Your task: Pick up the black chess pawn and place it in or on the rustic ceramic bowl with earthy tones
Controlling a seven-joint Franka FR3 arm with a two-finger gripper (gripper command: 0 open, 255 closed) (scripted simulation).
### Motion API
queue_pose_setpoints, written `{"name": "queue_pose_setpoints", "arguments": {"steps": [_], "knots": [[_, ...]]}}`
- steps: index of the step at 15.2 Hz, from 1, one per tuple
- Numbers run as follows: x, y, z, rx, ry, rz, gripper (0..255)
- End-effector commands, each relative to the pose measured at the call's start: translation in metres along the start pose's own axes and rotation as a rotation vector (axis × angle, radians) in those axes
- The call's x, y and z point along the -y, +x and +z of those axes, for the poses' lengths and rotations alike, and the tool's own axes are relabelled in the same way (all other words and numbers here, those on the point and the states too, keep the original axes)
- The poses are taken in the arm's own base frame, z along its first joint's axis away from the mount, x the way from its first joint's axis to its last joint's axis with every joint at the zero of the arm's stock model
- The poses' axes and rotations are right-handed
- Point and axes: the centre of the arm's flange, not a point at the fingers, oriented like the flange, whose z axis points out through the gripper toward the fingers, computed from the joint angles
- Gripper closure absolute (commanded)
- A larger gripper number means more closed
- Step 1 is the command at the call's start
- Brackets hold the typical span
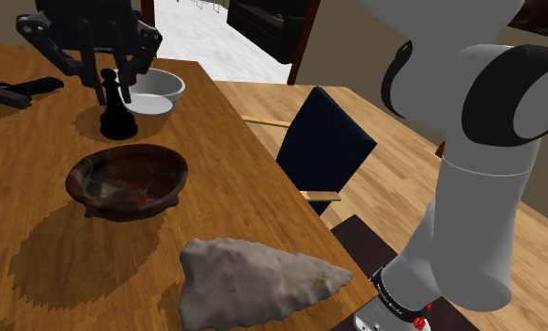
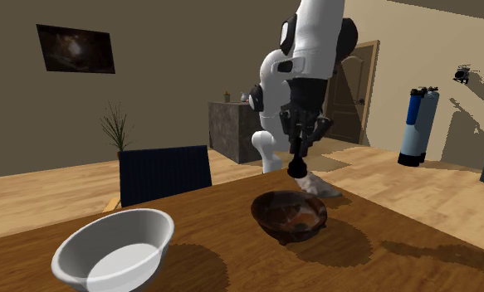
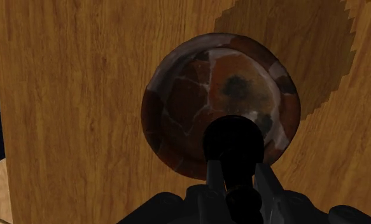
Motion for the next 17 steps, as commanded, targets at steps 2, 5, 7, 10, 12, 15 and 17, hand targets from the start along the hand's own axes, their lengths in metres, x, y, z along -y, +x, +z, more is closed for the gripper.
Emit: {"name": "queue_pose_setpoints", "arguments": {"steps": [2, 5, 7, 10, 12, 15, 17], "knots": [[0.002, -0.001, 0.015, 0.000, 0.001, 0.000, 255], [0.003, -0.002, 0.031, 0.000, 0.001, 0.000, 255], [0.004, -0.002, 0.042, 0.000, 0.001, 0.000, 255], [0.005, -0.003, 0.058, 0.000, 0.001, 0.000, 255], [0.005, -0.004, 0.064, 0.000, 0.001, 0.000, 255], [0.005, -0.004, 0.064, 0.000, 0.001, 0.000, 255], [0.005, -0.004, 0.064, 0.000, 0.001, 0.000, 255]]}}
